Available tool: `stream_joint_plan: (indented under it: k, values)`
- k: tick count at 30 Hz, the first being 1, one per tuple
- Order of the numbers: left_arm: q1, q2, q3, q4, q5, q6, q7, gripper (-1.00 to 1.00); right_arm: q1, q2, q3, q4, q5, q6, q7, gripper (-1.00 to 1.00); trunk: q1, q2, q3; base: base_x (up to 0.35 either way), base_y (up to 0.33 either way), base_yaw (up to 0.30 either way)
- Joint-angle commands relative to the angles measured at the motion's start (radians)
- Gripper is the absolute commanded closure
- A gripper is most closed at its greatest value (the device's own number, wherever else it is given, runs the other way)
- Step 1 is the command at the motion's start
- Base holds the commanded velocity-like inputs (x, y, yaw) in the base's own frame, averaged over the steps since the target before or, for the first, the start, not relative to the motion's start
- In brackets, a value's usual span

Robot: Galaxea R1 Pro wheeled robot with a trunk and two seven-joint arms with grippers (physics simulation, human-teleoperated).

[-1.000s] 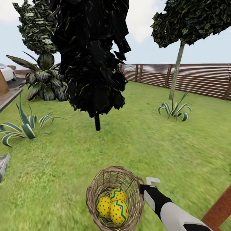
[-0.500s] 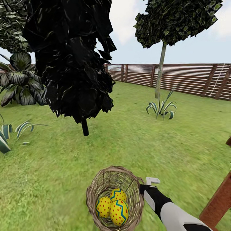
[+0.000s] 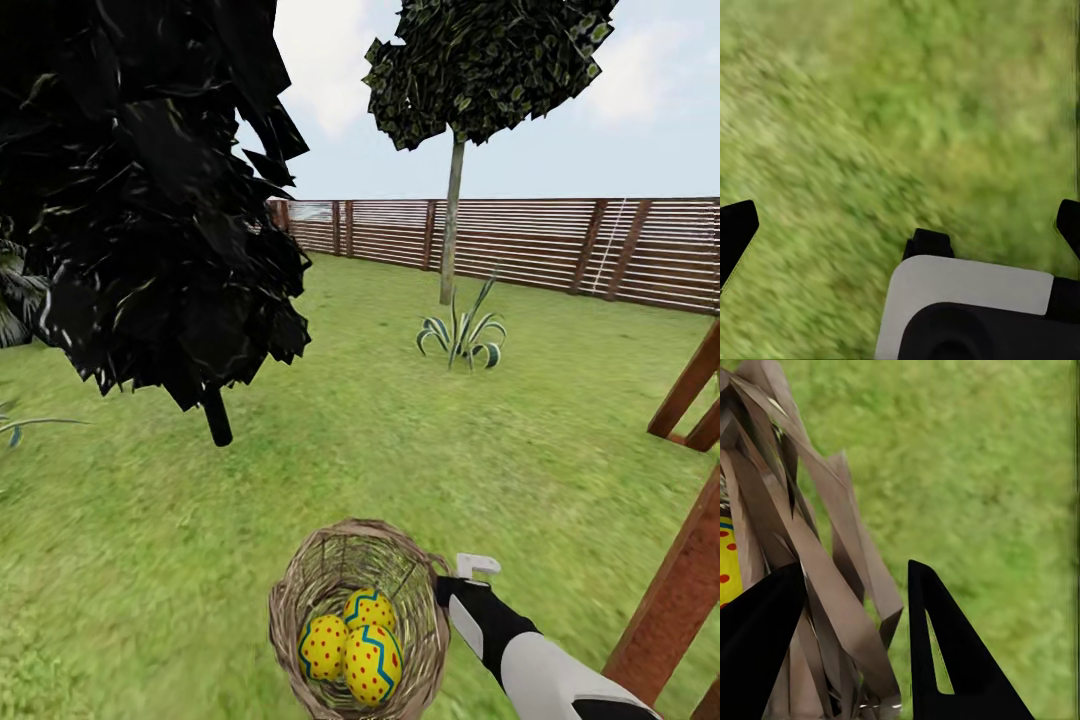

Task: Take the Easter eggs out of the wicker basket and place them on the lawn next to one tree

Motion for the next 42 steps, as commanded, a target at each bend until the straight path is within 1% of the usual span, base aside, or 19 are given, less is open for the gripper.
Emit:
stream_joint_plan:
  k: [1,5,11,17,29,40,42]
  values:
    - [0.001,0.000,0.003,-0.002,0.006,0.002,-0.005,-1.00,-0.001,0.001,-0.008,-0.002,-0.006,0.003,0.000,1.00,0.001,0.000,-0.001,0.338,0.001,-0.272]
    - [0.001,0.000,0.003,-0.002,0.005,0.002,-0.005,-1.00,0.000,0.001,-0.008,-0.002,-0.006,0.003,0.000,1.00,0.001,0.000,-0.001,0.338,0.000,-0.221]
    - [0.001,0.000,0.003,-0.002,0.006,0.002,-0.005,-1.00,0.000,0.001,-0.008,-0.002,-0.006,0.003,0.000,1.00,0.001,0.000,-0.001,0.338,0.000,-0.066]
    - [0.000,0.000,0.003,-0.001,0.005,0.002,-0.005,-1.00,0.000,0.001,-0.008,-0.002,-0.006,0.003,0.000,1.00,0.001,0.000,-0.001,0.338,0.000,-0.214]
    - [0.001,0.000,0.003,-0.002,0.005,0.002,-0.005,-1.00,0.000,0.001,-0.008,-0.003,-0.006,0.002,0.000,1.00,0.001,0.000,0.000,0.338,0.000,-0.039]
    - [0.001,0.000,0.003,-0.002,0.009,0.002,-0.005,-1.00,0.000,0.001,-0.008,-0.003,-0.005,0.002,0.000,1.00,0.001,0.000,0.008,0.338,0.000,-0.202]
    - [0.001,0.000,0.002,-0.002,0.009,0.002,-0.005,-1.00,0.000,0.001,-0.008,-0.001,-0.006,-0.019,0.000,1.00,0.001,0.000,0.009,0.338,0.000,-0.051]
